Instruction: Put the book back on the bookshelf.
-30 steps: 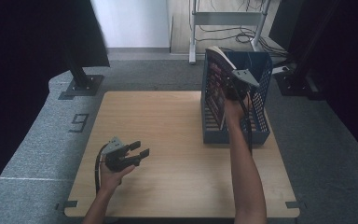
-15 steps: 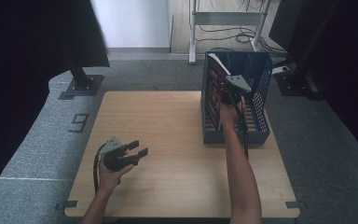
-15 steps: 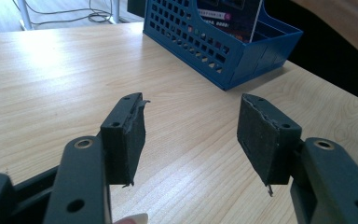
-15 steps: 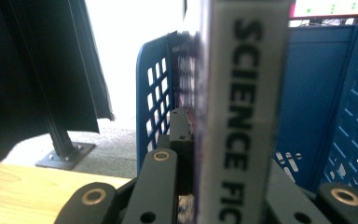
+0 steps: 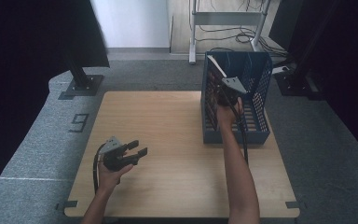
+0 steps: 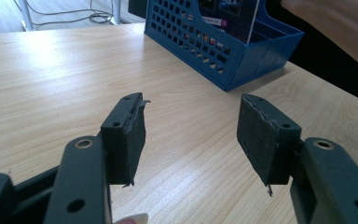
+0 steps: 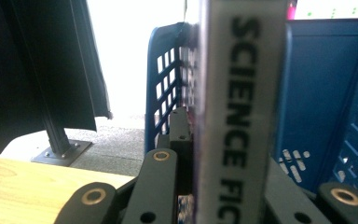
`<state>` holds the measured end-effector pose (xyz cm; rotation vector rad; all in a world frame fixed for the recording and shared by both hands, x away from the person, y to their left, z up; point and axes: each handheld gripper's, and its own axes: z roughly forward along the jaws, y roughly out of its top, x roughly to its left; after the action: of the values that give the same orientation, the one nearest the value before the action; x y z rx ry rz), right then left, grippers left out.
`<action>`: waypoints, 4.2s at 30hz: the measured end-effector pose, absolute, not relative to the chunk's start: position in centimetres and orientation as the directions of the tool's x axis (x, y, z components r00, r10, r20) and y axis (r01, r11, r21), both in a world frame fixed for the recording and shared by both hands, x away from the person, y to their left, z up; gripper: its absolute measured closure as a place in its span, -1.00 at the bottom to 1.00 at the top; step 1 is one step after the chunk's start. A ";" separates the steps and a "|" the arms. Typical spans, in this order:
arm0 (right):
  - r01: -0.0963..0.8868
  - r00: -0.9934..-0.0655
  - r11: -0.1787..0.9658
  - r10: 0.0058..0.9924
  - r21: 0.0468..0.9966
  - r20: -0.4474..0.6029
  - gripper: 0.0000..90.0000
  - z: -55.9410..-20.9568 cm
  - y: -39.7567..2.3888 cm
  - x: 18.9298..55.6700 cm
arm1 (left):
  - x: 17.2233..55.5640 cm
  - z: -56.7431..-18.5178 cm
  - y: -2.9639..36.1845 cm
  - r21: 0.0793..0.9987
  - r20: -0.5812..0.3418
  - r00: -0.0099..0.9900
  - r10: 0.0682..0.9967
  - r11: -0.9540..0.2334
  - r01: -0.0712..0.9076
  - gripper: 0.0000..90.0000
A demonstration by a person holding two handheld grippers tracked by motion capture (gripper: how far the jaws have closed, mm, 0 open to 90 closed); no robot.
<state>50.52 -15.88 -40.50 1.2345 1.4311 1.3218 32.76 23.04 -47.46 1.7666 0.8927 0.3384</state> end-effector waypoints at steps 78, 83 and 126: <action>0.209 -0.175 0.036 0.985 0.977 0.002 0.78 -41.7 -13.8 51.1 | 32.8 -47.3 23.3 0.909 -0.191 0.678 0.710 -0.133 0.396 -0.06; 0.211 -0.211 0.025 0.977 0.977 0.020 0.72 -41.5 -14.1 50.9 | 32.7 -47.3 23.2 0.909 -0.189 0.680 0.708 -0.136 0.395 -0.06; 0.202 -0.177 0.200 0.970 0.959 -0.165 0.81 -42.0 -15.2 49.2 | 32.8 -47.6 22.6 0.902 -0.181 0.688 0.703 -0.160 0.401 -0.07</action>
<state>49.22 -15.23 -41.96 1.1454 1.5712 1.0707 32.80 22.61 -47.62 1.7840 0.8797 0.3375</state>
